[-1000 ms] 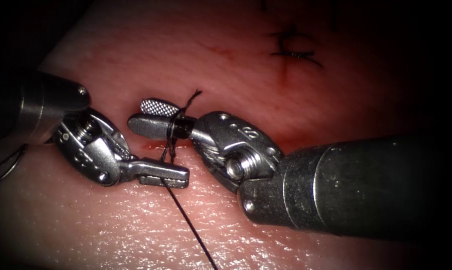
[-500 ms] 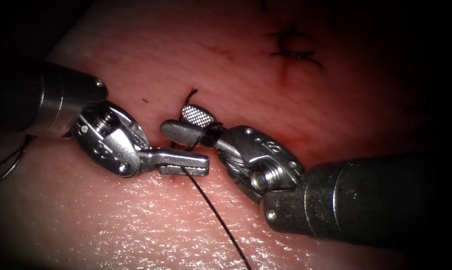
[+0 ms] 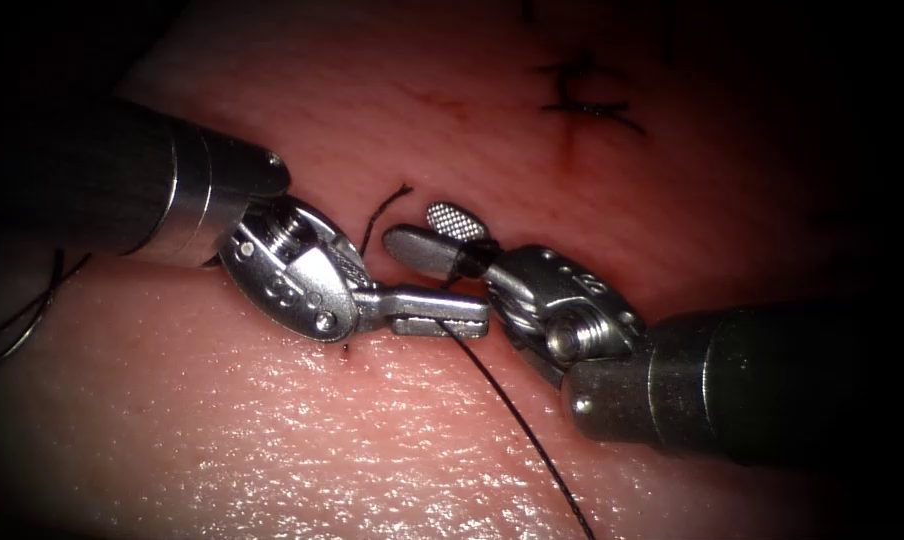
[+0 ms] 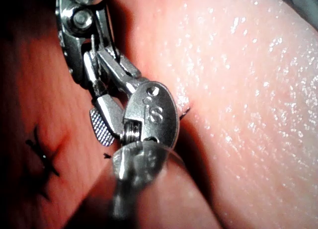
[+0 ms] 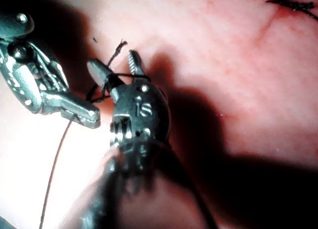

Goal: Wound Closure
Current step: Pick up suture tail, then pull downward with right end-effector and upward with left jaws to tighten knot

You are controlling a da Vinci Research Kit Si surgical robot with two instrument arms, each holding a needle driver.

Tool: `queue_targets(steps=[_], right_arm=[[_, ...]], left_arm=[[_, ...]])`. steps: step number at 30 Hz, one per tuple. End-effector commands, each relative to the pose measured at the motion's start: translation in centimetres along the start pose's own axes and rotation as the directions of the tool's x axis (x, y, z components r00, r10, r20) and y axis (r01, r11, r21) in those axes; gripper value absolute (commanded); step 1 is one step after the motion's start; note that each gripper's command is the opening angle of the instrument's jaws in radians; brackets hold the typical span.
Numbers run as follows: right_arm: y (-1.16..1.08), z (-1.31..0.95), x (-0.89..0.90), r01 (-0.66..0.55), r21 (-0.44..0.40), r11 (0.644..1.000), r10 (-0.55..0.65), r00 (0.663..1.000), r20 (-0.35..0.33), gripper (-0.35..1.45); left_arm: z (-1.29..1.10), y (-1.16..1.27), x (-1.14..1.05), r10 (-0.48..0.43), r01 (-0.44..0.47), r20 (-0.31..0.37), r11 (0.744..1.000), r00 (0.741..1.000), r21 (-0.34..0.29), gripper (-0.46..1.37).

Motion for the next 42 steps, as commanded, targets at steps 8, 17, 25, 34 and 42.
queue_targets(steps=[8, 17, 25, 34, 42], right_arm=[[0.1, 0.16, -0.07, -0.075, -0.022, 0.997, 0.076, 0.997, 0.019, 0.82], [0.04, 0.28, -0.06, -0.08, -0.007, 0.997, 0.08, 0.996, 0.028, 0.8], [-0.03, 0.45, -0.04, -0.056, 0.018, 0.998, 0.056, 0.998, 0.022, 0.25], [-0.11, 0.45, -0.02, 0.067, 0.047, 0.997, -0.069, 0.997, 0.037, -0.35], [-0.24, 0.33, 0.01, 0.18, 0.062, 0.982, -0.183, 0.982, 0.043, -0.35]], left_arm=[[-0.03, -0.02, -0.09, -0.011, 0.011, -0.006, 1.0, 1.0, -0.013, -0.35], [0.0, 0.01, -0.14, -0.016, 0.016, -0.003, 1.0, 1.0, -0.012, -0.35], [-0.03, 0.0, -0.14, -0.016, 0.016, -0.007, 1.0, 1.0, -0.015, -0.35], [-0.08, -0.02, -0.14, -0.017, 0.017, -0.006, 1.0, 1.0, -0.017, -0.35], [-0.24, -0.08, -0.14, -0.027, 0.027, 0.006, 1.0, 1.0, -0.013, -0.35]])
